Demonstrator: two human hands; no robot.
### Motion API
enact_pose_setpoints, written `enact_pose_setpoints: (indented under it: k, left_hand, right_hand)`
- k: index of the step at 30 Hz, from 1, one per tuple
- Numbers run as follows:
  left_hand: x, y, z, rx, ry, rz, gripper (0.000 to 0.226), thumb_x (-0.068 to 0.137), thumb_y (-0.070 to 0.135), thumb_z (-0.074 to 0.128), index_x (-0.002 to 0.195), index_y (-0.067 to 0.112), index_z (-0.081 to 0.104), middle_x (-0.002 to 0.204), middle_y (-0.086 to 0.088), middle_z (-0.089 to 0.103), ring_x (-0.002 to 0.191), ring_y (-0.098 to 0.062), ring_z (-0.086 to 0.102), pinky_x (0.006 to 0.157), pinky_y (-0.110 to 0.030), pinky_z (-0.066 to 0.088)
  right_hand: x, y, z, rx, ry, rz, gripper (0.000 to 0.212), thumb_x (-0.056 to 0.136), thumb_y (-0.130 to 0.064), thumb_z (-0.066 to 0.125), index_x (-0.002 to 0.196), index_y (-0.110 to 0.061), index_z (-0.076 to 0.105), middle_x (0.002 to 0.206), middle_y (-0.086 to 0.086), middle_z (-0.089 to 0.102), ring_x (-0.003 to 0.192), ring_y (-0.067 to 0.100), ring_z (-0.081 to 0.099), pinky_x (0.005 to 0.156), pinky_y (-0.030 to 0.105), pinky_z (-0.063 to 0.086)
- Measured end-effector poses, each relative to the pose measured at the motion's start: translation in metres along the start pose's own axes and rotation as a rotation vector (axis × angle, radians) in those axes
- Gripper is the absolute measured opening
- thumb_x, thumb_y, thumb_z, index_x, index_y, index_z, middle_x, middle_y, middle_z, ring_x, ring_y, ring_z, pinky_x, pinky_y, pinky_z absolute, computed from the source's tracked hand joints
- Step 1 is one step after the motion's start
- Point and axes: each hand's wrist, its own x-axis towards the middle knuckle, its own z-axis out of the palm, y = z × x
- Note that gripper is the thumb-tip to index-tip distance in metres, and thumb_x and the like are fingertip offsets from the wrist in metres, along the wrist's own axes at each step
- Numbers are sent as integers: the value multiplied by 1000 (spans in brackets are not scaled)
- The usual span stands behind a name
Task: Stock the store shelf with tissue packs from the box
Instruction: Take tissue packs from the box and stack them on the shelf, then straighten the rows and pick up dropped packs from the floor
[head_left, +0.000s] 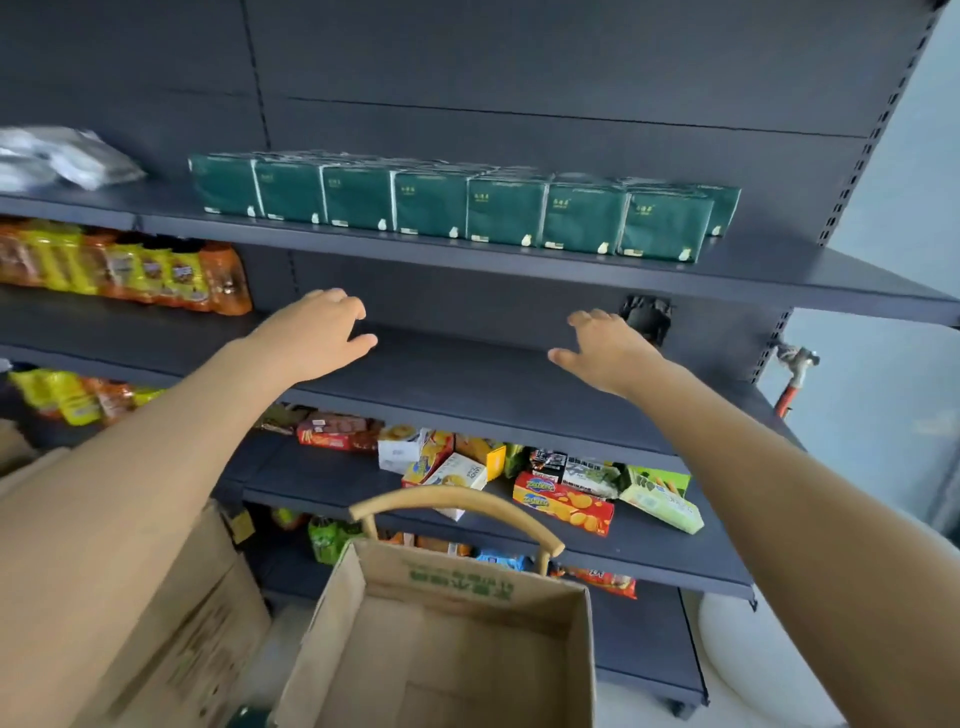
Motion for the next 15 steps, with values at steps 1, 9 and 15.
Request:
enact_pose_setpoints:
  k: [1,9,15]
  left_hand:
    - [-10,-20,6,1,-15,2,50,96,40,44,133,7,46,132,-12,48,122,-27,44,98,-39,41]
    - [-98,-157,56,-40,-185,78,43,96,38,45,127,8,50,124,-11,51,116,-27,46,94,-37,41]
    - [-153,-223,107,-87,-299,15,42,95,38,46,126,10,50,123,-10,50,118,-27,45,94,-38,41]
  right_hand:
    - [-5,-22,11,-2,-11,3,60,96,-42,46,141,-4,34,139,18,41,129,34,37,102,44,39]
    - [-50,-191,96,6,-157,71,56,97,-39,45,141,-7,34,141,14,40,131,30,35,104,43,38]
    - [-56,-273,166,-40,-307,-28,46,95,-39,46,128,-8,45,128,14,49,116,30,48,85,38,44]
